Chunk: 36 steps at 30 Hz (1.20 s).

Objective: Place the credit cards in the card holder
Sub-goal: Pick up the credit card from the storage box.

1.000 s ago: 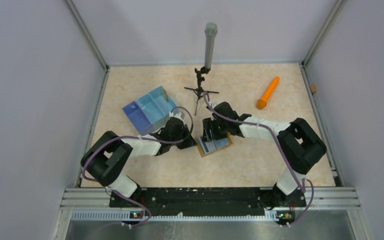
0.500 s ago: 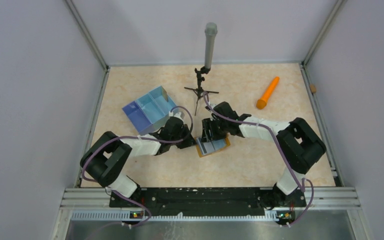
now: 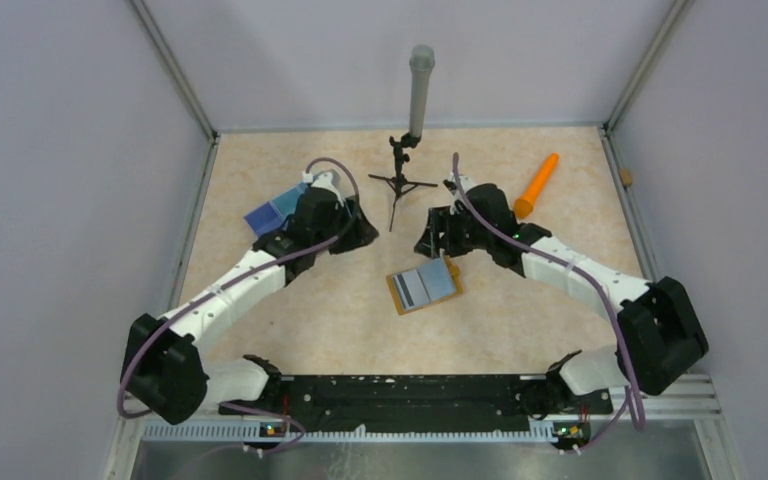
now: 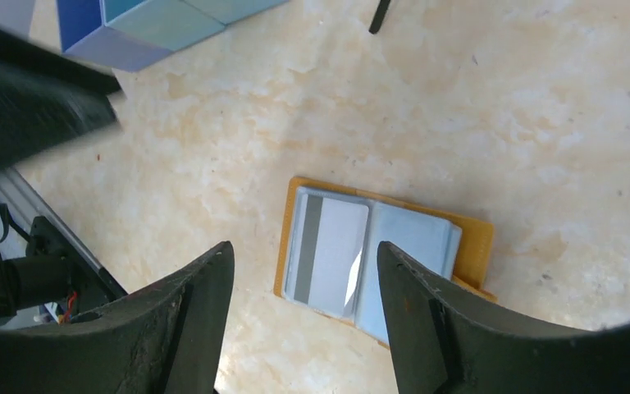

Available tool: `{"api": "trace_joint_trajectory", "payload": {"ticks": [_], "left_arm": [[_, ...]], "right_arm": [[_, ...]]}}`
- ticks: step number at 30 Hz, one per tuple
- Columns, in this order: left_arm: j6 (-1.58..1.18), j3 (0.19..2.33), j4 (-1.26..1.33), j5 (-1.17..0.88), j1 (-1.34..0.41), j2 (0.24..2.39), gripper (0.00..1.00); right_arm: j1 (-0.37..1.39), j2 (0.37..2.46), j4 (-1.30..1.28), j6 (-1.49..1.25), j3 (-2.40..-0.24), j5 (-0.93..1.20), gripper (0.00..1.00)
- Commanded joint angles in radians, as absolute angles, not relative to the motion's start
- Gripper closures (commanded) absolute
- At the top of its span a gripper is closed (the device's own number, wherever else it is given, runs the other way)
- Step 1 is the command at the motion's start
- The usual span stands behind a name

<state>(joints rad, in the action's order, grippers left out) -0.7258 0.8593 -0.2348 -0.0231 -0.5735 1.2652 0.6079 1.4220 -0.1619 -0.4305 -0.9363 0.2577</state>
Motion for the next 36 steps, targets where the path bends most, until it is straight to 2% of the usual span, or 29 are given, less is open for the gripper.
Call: {"api": "trace_joint_trajectory", "payload": {"ticks": [1,7,11,17,36], "left_arm": [[-0.631,0.998,-0.422,0.034,-0.428,1.250,0.41],[-0.578,1.164,-0.456,0.048,-0.286,1.407,0.43],[-0.556,1.305,-0.509,0.154,-0.262,1.554,0.46],[-0.537,1.469,-0.510,0.174,-0.236,1.741,0.48],[-0.502,1.627,-0.419,0.006,-0.172,1.976,0.50]], "right_arm": [[0.575,1.334,-0.125,-0.404,-0.868,0.239,0.36],[0.540,1.267,-0.094,-0.395,-0.796,0.210,0.35],[0.518,1.233,-0.089,-0.394,-0.762,0.210,0.35],[0.509,1.208,-0.081,-0.406,-0.723,0.226,0.35],[0.509,1.243,-0.059,-0.435,-0.721,0.272,0.35]]}}
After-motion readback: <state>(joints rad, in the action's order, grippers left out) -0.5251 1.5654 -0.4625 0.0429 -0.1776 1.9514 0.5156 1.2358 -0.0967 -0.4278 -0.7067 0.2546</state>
